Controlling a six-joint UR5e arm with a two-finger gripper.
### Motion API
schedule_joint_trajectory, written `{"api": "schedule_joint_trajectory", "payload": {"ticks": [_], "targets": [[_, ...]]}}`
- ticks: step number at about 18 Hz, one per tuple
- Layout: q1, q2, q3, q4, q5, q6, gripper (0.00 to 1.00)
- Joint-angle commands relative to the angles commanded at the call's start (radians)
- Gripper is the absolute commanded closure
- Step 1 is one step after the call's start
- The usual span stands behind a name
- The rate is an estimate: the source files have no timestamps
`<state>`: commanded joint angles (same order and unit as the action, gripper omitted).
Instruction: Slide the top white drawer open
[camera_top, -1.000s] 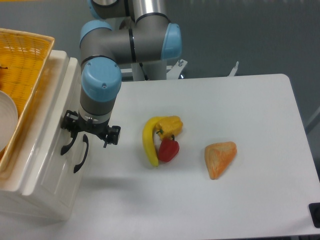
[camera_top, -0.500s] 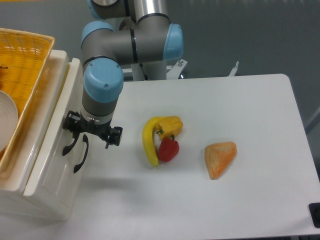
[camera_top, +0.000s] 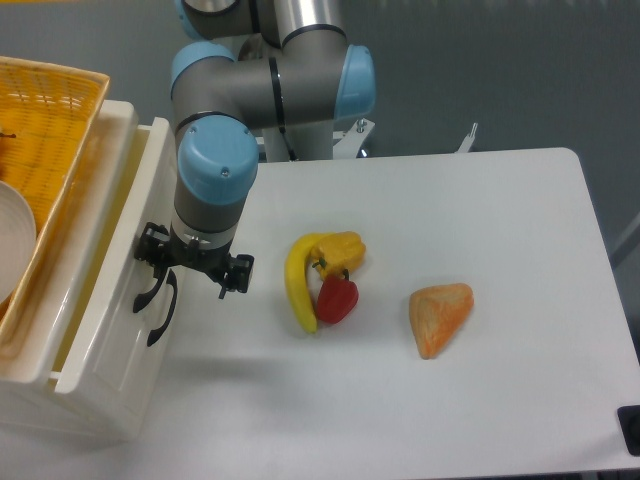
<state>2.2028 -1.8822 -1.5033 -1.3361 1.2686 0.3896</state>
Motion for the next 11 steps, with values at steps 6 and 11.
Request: {"api": "schedule_joint_trajectory", "payload": {"ticks": [6, 11], "targets": [[0.026, 0.0, -0.002, -0.002, 0.0, 0.021, 0.0], [0.041, -0.002, -0.002, -0.003, 0.0, 0.041, 0.0]]}}
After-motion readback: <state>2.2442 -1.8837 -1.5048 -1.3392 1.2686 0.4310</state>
